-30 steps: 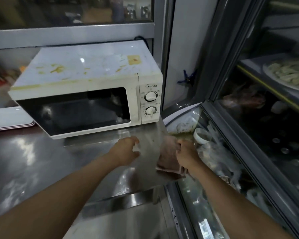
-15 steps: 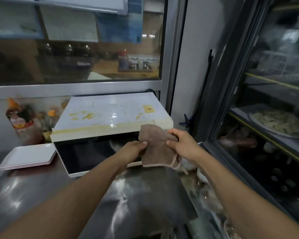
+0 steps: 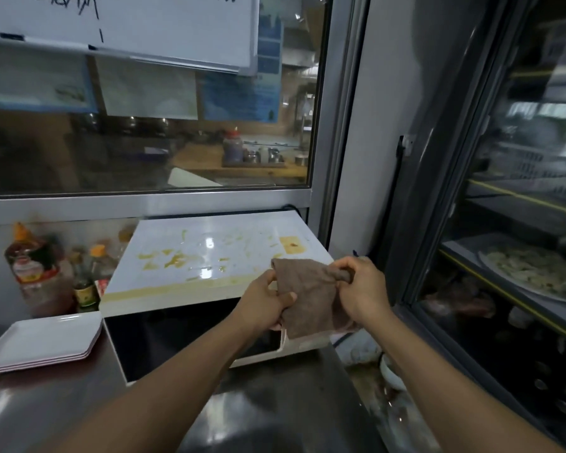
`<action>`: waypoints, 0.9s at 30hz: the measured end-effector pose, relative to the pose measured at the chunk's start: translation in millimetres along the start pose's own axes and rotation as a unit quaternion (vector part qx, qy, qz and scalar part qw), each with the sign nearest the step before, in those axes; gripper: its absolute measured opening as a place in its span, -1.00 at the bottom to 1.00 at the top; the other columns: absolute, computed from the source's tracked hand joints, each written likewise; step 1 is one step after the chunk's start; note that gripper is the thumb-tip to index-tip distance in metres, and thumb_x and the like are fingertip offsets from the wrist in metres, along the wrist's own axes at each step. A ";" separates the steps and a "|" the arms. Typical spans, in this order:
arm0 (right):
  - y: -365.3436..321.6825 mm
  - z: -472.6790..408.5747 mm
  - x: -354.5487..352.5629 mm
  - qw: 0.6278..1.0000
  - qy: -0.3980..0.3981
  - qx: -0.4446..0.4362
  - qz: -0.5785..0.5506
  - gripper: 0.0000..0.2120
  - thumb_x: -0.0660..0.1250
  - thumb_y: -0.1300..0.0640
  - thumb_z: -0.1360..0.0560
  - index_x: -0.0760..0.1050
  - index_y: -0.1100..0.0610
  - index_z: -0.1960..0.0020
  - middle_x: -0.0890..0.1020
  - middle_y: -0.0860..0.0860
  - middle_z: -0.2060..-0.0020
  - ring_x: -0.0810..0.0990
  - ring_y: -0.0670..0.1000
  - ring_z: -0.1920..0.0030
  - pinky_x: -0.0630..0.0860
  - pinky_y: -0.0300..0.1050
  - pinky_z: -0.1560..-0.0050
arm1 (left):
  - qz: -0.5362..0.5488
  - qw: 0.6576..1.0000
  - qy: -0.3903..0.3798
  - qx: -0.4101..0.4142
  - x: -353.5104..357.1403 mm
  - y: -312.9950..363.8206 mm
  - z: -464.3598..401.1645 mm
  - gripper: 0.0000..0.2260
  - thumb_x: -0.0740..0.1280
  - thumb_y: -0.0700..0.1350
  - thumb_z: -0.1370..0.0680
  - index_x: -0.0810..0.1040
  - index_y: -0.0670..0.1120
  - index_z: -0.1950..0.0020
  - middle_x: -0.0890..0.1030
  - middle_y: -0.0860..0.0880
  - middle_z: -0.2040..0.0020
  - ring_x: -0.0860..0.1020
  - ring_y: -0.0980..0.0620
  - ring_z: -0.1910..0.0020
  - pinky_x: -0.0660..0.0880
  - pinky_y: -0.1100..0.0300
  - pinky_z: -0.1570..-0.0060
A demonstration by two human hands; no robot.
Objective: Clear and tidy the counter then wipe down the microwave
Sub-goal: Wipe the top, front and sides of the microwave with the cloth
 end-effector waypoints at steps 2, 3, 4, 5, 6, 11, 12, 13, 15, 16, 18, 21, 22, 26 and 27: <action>-2.6 -22.3 -1.9 0.999 0.028 -0.019 0.000 -0.73 0.24 0.42 -0.45 0.60 0.12 0.10 0.50 0.05 0.03 0.50 0.00 0.06 0.34 -0.28 0.06 | -0.034 0.999 0.000 -0.004 -0.8 5.6 -18.9 -0.75 0.28 -0.21 -0.57 0.42 -0.02 -0.23 0.60 -0.10 0.22 0.53 0.04 0.39 0.50 0.23 0.44; -4.7 -35.1 -1.7 0.999 0.033 -0.028 0.005 -0.74 0.23 0.43 -0.44 0.60 0.13 0.10 0.50 0.08 0.01 0.49 0.00 0.07 0.34 -0.28 0.06 | -0.036 0.999 0.000 -0.009 -1.0 8.9 -29.5 -0.76 0.27 -0.20 -0.57 0.43 -0.04 -0.22 0.60 -0.11 0.26 0.52 0.03 0.42 0.49 0.20 0.41; -8.3 -48.1 -1.4 0.998 0.035 -0.040 0.015 -0.73 0.23 0.44 -0.44 0.59 0.14 0.08 0.50 0.09 -0.01 0.47 -0.03 0.08 0.33 -0.30 0.07 | -0.032 0.999 0.002 -0.013 -1.3 12.6 -39.9 -0.77 0.27 -0.21 -0.57 0.43 -0.06 -0.21 0.60 -0.11 0.28 0.53 0.03 0.45 0.48 0.20 0.40; -11.9 -61.5 -0.4 0.998 0.034 -0.052 0.026 -0.74 0.22 0.44 -0.45 0.58 0.15 0.06 0.49 0.08 -0.02 0.45 -0.05 0.09 0.32 -0.34 0.09 | -0.028 0.999 0.007 -0.015 -1.0 17.4 -50.8 -0.79 0.27 -0.21 -0.57 0.43 -0.07 -0.20 0.60 -0.11 0.29 0.53 0.05 0.47 0.48 0.22 0.42; -14.9 -74.7 1.5 0.997 0.031 -0.064 0.036 -0.74 0.21 0.43 -0.46 0.58 0.16 0.02 0.48 0.07 -0.04 0.42 -0.07 0.09 0.30 -0.38 0.11 | -0.029 0.999 0.015 -0.014 -1.0 21.4 -61.7 -0.79 0.27 -0.21 -0.57 0.42 -0.08 -0.19 0.61 -0.11 0.29 0.54 0.07 0.51 0.48 0.25 0.47; 6.4 -122.9 54.6 0.984 -0.083 -0.078 0.137 -0.64 0.27 0.25 -0.49 0.44 0.13 -0.28 0.37 0.11 -0.28 0.35 0.11 -0.27 0.32 -0.12 -0.27 | -0.207 0.973 0.100 -0.017 -17.4 20.7 -104.4 -0.84 0.32 -0.19 -0.52 0.48 -0.09 -0.09 0.62 -0.07 0.22 0.59 0.07 0.36 0.46 0.30 0.42; 13.9 -126.0 65.3 0.980 -0.102 -0.069 0.155 -0.61 0.27 0.16 -0.51 0.39 0.10 -0.33 0.33 0.10 -0.33 0.29 0.12 -0.33 0.29 -0.04 -0.34 | -0.294 0.948 0.119 -0.015 -25.4 19.1 -109.2 -0.81 0.33 -0.14 -0.51 0.49 -0.08 -0.12 0.63 -0.07 0.10 0.61 0.02 0.18 0.47 0.26 0.28; 18.7 -127.1 74.4 0.978 -0.118 -0.064 0.159 -0.58 0.26 0.07 -0.53 0.34 0.08 -0.37 0.29 0.10 -0.37 0.25 0.14 -0.36 0.27 0.02 -0.38 | -0.366 0.920 0.141 -0.012 -34.6 17.8 -112.8 -0.77 0.33 -0.10 -0.51 0.50 -0.08 -0.16 0.62 -0.07 -0.01 0.59 -0.03 0.03 0.48 0.21 0.15; 23.4 -126.5 94.0 0.974 -0.158 -0.063 0.153 -0.52 0.18 -0.07 -0.56 0.26 0.04 -0.43 0.20 0.10 -0.44 0.17 0.16 -0.41 0.21 0.10 -0.41 | -0.449 0.876 0.175 -0.005 -52.3 16.4 -117.3 -0.73 0.31 -0.06 -0.52 0.48 -0.05 -0.21 0.55 -0.06 -0.13 0.53 -0.06 -0.11 0.49 0.11 -0.02; 25.7 -123.9 105.3 0.967 -0.186 -0.060 0.165 -0.49 0.12 -0.14 -0.56 0.21 0.01 -0.46 0.15 0.08 -0.47 0.12 0.18 -0.44 0.16 0.13 -0.42 | -0.481 0.858 0.181 0.001 -59.2 15.7 -119.4 -0.72 0.29 -0.06 -0.53 0.47 -0.04 -0.23 0.52 -0.05 -0.16 0.50 -0.06 -0.15 0.50 0.07 -0.05; 30.4 -116.5 125.4 0.944 -0.226 -0.071 0.231 -0.44 -0.02 -0.24 -0.56 0.10 -0.05 -0.50 0.03 0.06 -0.52 0.01 0.19 -0.47 0.07 0.19 -0.43 | -0.546 0.821 0.168 0.004 -70.7 11.3 -125.2 -0.69 0.26 -0.07 -0.54 0.44 -0.02 -0.28 0.48 -0.05 -0.21 0.45 -0.06 -0.20 0.47 0.04 -0.10; 33.3 -118.6 135.0 0.928 -0.229 -0.101 0.275 -0.43 -0.10 -0.26 -0.56 0.01 -0.08 -0.51 -0.05 0.03 -0.54 -0.06 0.17 -0.50 0.05 0.20 -0.43 | -0.625 0.766 0.151 -0.010 -88.7 1.1 -132.0 -0.70 0.20 -0.02 -0.55 0.44 0.02 -0.28 0.49 0.01 -0.24 0.44 -0.05 -0.23 0.35 0.05 -0.15; 34.0 -122.5 135.7 0.927 -0.232 -0.105 0.276 -0.44 -0.09 -0.25 -0.57 0.00 -0.08 -0.51 -0.06 0.01 -0.54 -0.08 0.15 -0.50 0.05 0.19 -0.44 | -0.636 0.758 0.147 -0.014 -93.7 -2.0 -133.2 -0.72 0.18 -0.02 -0.56 0.46 0.02 -0.26 0.50 0.03 -0.23 0.44 -0.04 -0.23 0.34 0.04 -0.15; 31.9 -138.1 146.5 0.924 -0.227 -0.099 0.293 -0.47 -0.08 -0.19 -0.58 0.01 -0.07 -0.51 -0.06 0.01 -0.54 -0.09 0.16 -0.51 -0.01 0.16 -0.47 | -0.612 0.780 0.133 -0.008 -104.8 -11.5 -135.7 -0.73 0.17 -0.01 -0.56 0.48 0.04 -0.24 0.48 0.03 -0.25 0.45 -0.03 -0.21 0.32 0.03 -0.17; 26.3 -139.6 153.7 0.923 -0.225 -0.101 0.297 -0.47 -0.08 -0.17 -0.59 -0.01 -0.08 -0.52 -0.06 0.04 -0.54 -0.10 0.17 -0.52 -0.05 0.16 -0.48 | -0.604 0.787 0.127 -0.005 -106.2 -13.6 -135.8 -0.71 0.18 0.00 -0.56 0.46 0.05 -0.27 0.46 0.03 -0.26 0.44 -0.03 -0.22 0.31 0.02 -0.19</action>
Point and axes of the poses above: each hand's wrist, its own z-axis away from the middle knuckle, its own x-axis out of the palm, y = z × x, the point moved 8 cm from there along -z, towards the middle knuckle
